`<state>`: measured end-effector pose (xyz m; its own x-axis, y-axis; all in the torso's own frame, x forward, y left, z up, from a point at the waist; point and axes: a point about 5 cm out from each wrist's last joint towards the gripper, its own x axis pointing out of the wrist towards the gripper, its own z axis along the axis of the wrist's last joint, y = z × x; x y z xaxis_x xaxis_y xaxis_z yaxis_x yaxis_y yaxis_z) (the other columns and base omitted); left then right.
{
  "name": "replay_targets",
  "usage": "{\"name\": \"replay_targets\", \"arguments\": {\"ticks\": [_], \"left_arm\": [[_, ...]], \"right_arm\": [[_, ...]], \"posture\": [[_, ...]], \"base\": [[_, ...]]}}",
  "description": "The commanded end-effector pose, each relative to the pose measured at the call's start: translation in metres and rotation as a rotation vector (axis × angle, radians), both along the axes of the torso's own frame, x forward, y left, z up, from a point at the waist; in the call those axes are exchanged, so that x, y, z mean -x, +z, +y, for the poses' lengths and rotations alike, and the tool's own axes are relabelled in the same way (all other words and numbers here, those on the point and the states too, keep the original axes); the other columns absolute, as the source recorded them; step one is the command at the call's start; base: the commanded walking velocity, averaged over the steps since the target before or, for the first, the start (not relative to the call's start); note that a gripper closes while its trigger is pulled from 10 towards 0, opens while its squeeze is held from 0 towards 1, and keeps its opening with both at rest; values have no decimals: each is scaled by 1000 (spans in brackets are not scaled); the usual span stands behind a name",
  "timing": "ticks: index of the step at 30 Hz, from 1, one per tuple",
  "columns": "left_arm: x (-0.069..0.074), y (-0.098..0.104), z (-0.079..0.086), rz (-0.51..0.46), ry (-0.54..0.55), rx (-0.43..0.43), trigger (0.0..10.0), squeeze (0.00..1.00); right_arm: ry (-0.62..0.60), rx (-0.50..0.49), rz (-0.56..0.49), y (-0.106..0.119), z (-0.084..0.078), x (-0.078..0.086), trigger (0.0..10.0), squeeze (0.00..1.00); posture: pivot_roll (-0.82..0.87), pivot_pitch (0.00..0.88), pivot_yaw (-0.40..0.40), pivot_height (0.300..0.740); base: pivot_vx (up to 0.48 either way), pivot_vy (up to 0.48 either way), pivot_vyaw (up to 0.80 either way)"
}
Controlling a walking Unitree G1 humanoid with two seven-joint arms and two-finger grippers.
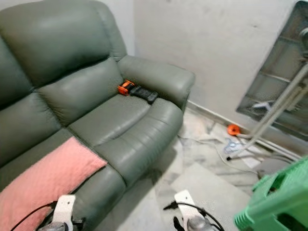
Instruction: Move the pillow to the sofa
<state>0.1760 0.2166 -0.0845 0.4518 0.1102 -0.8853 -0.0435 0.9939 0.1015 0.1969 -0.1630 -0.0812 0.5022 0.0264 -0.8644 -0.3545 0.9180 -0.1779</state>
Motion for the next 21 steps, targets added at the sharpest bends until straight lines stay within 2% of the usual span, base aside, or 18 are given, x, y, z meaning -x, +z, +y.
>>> {"name": "replay_targets", "arguments": {"ticks": [1,21], "left_arm": [[-1,0,-3,-2,-1,14,10000,0],[3,-2,-4,8,-9,0,10000,0]], "right_arm": [[-16,14,5,0,-6,1,10000,0],[-20,11,7,-1,-5,2,10000,0]], "posture": [[14,0,26,740],[14,0,30,740]], "base": [[0,0,-769],[0,0,-769]]}}
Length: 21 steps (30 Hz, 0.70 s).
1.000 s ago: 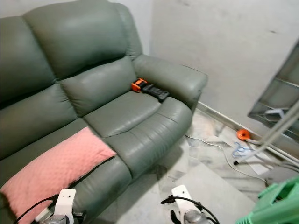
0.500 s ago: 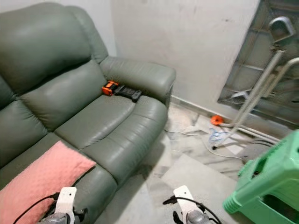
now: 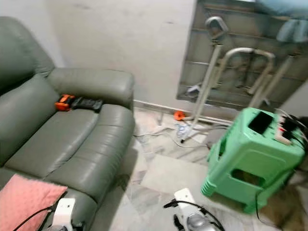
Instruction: Move the pillow to the sofa
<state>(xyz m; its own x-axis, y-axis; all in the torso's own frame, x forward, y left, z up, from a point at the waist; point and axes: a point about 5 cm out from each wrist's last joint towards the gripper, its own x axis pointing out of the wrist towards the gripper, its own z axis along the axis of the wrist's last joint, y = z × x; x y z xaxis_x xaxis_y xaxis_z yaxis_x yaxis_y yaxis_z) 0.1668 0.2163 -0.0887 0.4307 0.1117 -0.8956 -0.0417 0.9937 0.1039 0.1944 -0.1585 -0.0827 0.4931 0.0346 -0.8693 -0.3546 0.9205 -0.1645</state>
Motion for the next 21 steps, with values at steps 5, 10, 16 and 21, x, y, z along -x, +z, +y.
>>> {"name": "replay_targets", "arguments": {"ticks": [5,10,16,21], "left_arm": [[-6,2,-3,-15,-9,2,10000,0],[-6,2,-1,-17,-9,-3,10000,0],[-18,8,-3,-100,36,53,10000,0],[-20,13,12,-143,68,69,10000,0]], "right_arm": [[-17,22,-2,1,-9,-1,10000,0],[-14,22,-1,1,-9,-1,10000,0],[-20,20,-3,1,-9,-1,10000,0],[-72,-4,-24,1,-9,-1,10000,0]], "posture": [[16,0,30,740],[17,0,29,740],[17,0,29,740],[29,0,27,740]], "base": [[0,0,-769],[0,0,-769],[0,0,-769],[0,0,-769]]}}
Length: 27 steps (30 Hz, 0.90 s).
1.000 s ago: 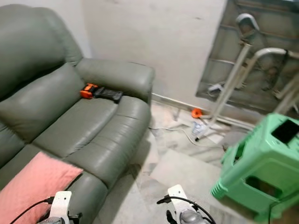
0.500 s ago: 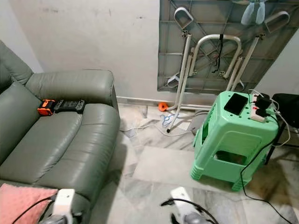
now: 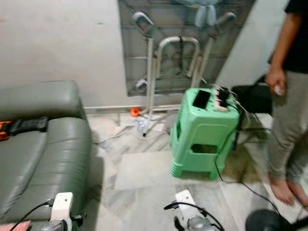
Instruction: Move the pillow to the sofa
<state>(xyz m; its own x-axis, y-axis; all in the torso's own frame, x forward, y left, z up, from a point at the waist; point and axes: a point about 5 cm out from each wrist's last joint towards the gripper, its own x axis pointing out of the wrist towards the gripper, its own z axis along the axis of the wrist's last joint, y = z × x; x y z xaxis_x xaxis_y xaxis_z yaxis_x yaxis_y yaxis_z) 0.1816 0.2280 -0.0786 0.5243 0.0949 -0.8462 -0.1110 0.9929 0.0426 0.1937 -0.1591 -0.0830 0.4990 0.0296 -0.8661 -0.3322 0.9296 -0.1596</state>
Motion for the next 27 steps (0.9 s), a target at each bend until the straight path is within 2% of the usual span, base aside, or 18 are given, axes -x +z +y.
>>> {"name": "replay_targets", "arguments": {"ticks": [1,5,7,9,12,15,16,17,18,19,22,27], "left_arm": [[-8,5,2,-39,16,28,10000,0],[-15,7,-1,-45,45,82,10000,0],[-25,11,-11,-55,13,106,10000,0],[-43,18,-30,-80,-41,124,10000,0],[-49,20,-40,-83,-120,99,10000,0],[-50,20,-43,-77,-131,99,10000,0],[-49,19,-42,-71,-107,100,10000,0],[-49,19,-42,-71,-107,100,10000,0],[-46,18,-39,-60,-121,77,10000,0],[-43,16,-38,-53,-147,69,10000,0],[-39,14,-36,-49,-146,70,10000,0],[-27,8,-27,-19,-104,44,10000,0]], "right_arm": [[-73,-11,-29,1,-9,-1,10000,0],[-131,-42,-51,2,-8,-1,10000,0],[-157,-65,-71,2,-7,-2,10000,0],[-181,-94,-85,3,-6,-2,10000,0],[-176,-106,-87,3,-6,-3,10000,0],[-154,-103,-79,3,-5,-2,10000,0],[-141,-118,-104,11,-6,-17,10000,0],[-141,-118,-104,11,-6,-17,10000,0],[-136,-132,-136,22,-7,-36,10000,0],[-144,-135,-136,24,-10,-39,10000,0],[-153,-131,-127,21,-13,-35,10000,0],[-93,-81,-103,16,-21,-24,10000,0]], "posture": [[33,0,24,740],[37,0,26,740],[35,0,28,740],[32,0,28,740],[29,0,28,740],[30,0,27,740],[33,0,28,740],[33,0,28,740],[34,0,29,740],[36,0,29,740],[35,0,31,740],[29,0,27,740]], "base": [[0,0,-769],[0,0,-769],[0,0,-769],[0,0,-769],[0,0,-769],[0,0,-758],[0,0,-769],[0,0,-769],[0,0,0],[0,0,0],[0,0,0],[0,0,0]]}}
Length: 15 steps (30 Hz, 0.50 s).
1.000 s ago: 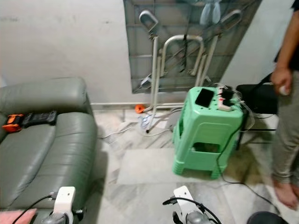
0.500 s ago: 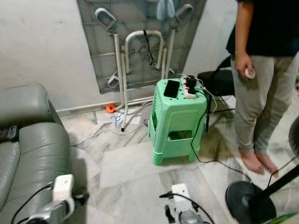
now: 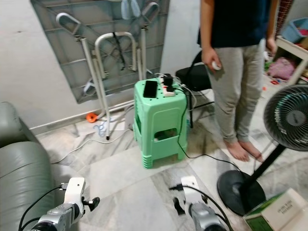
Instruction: Move the pillow to the sofa
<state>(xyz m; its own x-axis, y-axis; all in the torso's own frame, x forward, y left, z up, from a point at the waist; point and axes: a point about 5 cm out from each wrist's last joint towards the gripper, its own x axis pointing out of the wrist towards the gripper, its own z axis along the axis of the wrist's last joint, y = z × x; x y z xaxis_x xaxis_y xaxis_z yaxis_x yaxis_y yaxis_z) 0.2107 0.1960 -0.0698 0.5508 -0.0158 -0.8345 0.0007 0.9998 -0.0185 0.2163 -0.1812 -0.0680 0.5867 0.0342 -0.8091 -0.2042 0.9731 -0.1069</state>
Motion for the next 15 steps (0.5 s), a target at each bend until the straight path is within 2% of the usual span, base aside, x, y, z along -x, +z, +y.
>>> {"name": "replay_targets", "arguments": {"ticks": [1,15], "left_arm": [[4,-1,6,11,18,-15,10000,0],[6,-1,10,2,34,-21,10000,0]], "right_arm": [[55,20,-1,0,-1,0,10000,0],[83,32,29,-5,-5,12,10000,0]], "posture": [[29,0,27,740],[27,0,29,740]], "base": [[0,0,0],[0,0,800]]}}
